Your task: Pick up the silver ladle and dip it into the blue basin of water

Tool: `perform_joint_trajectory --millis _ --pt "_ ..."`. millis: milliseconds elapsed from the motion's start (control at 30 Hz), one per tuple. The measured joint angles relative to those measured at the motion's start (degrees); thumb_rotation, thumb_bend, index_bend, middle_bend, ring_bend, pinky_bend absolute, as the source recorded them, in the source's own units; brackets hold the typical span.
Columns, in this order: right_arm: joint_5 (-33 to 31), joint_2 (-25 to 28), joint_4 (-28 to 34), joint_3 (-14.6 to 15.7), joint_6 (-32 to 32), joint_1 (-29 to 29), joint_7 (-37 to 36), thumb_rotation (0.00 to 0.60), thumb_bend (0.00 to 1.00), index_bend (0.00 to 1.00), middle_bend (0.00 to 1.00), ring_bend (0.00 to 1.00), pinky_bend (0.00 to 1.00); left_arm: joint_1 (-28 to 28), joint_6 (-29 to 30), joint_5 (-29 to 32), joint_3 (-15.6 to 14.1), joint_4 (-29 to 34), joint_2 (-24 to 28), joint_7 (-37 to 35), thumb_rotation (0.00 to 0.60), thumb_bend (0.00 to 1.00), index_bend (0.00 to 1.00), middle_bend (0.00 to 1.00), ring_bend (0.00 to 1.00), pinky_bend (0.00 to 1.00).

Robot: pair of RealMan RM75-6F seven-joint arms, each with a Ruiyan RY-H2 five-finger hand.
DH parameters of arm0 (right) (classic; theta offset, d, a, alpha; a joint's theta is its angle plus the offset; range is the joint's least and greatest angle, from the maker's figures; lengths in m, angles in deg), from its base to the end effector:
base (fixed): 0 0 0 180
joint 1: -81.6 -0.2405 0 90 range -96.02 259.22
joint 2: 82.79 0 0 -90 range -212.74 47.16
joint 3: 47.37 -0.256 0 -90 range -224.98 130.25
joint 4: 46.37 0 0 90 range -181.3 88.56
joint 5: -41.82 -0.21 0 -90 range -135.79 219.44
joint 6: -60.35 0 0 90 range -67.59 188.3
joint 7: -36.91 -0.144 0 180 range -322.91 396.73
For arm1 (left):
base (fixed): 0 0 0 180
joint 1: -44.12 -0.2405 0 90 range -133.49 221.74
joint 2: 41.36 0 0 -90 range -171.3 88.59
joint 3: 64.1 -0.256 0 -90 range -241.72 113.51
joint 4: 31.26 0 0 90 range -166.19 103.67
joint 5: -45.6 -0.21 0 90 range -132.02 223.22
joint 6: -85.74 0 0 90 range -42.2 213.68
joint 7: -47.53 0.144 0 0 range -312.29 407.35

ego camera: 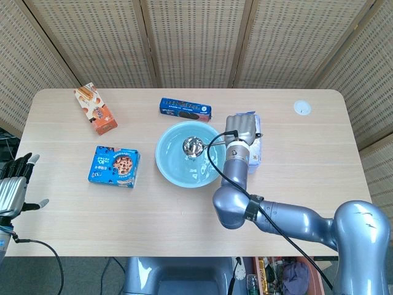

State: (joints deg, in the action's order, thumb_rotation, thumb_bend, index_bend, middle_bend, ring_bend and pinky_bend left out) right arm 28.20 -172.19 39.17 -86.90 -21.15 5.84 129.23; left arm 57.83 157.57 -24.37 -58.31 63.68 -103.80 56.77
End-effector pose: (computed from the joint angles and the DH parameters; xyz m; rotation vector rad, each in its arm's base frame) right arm 0.0087 -0.4293 0.0539 1.5326 -0.8864 0.2021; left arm -0.3149 0.2352 0.1543 -1.3929 -0.9740 -0.6964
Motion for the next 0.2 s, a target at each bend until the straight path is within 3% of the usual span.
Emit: perform_joint_trajectory --millis 200 --pt "-2.7 1.1 0.5 -0.9 -1.0 -0.9 1.0 0.6 0.76 0.73 0.97 0.95 1.0 0.0 0.0 0.1 0.0 -0.1 0.0 0.0 0.6 0.0 0.0 0.0 0.0 0.0"
